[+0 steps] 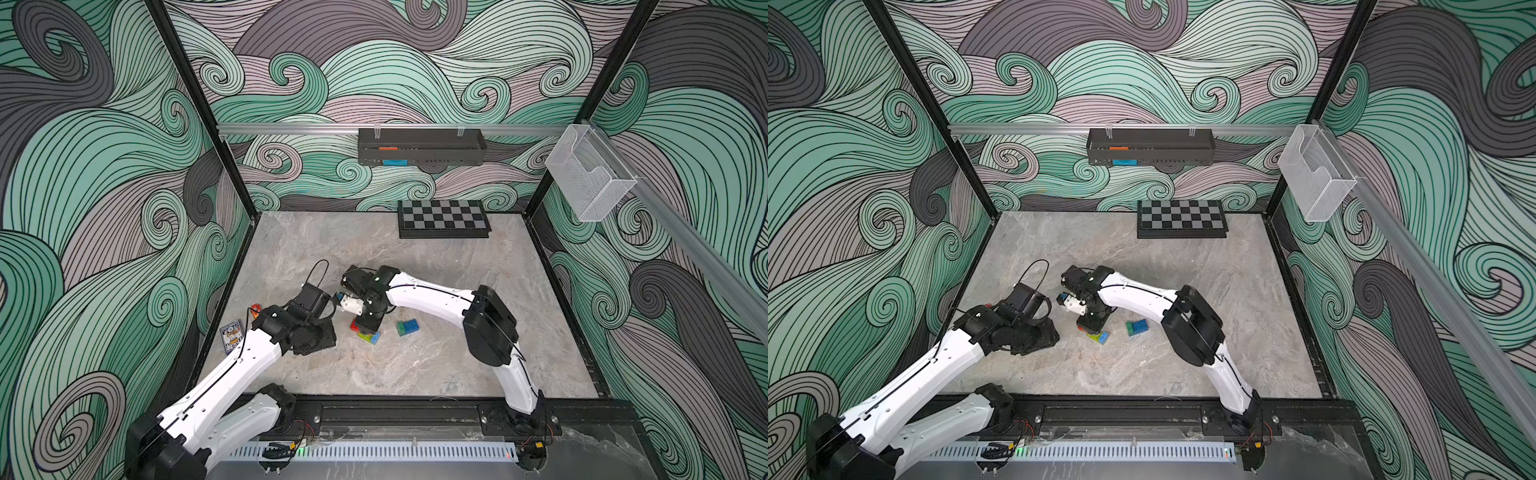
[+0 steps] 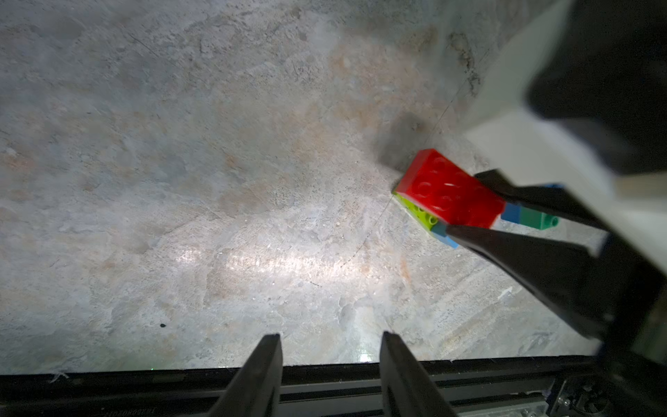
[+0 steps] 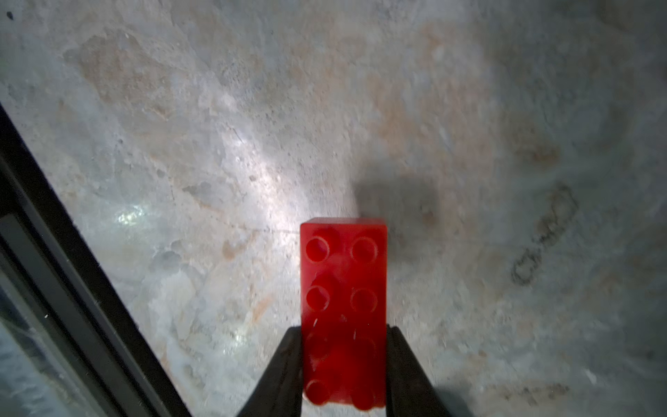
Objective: Assemble the number 5 with lego
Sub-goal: Pick up the lego brick from the center of the board, then assemble the lego brick with the lego brick.
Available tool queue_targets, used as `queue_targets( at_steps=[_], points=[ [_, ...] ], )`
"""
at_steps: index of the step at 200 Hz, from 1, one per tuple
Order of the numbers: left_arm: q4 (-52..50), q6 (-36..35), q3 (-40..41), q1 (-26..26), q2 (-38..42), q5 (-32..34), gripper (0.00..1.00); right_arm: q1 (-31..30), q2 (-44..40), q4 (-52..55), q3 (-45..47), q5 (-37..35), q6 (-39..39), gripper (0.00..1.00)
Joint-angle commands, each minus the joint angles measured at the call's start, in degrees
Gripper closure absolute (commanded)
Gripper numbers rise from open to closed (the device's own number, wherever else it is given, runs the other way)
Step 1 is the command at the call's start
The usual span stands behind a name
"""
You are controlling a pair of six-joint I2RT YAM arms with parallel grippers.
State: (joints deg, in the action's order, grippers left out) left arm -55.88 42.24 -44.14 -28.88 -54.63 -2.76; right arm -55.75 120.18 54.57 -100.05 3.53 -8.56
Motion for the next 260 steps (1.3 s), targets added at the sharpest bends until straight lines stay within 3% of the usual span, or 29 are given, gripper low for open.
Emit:
queue_targets(
  at_steps=[1, 63, 119, 260],
  points=[
    [-0.93, 0.21, -1.18, 0.37, 0.52, 0.57, 0.51, 1.03, -6.43, -5.11, 5.39, 2.32, 4.14, 0.88],
    [-0.86, 0.65, -0.86, 0.43, 0.7, 0.04, 0.51, 1.85, -13.33, -19.95, 21.51, 4.47, 12.82, 0.9],
    [-1.34, 0.74, -0.86, 0.46, -0.25, -1.0, 0.52, 1.7, -15.67, -28.5, 28.49, 3.86, 17.1, 0.92],
    [-1.44, 0.48, -1.14, 0.41, -1.2, -1.28, 0.52, 0.33, -15.15, -31.59, 32.08, 3.98, 16.05, 0.92]
  ],
)
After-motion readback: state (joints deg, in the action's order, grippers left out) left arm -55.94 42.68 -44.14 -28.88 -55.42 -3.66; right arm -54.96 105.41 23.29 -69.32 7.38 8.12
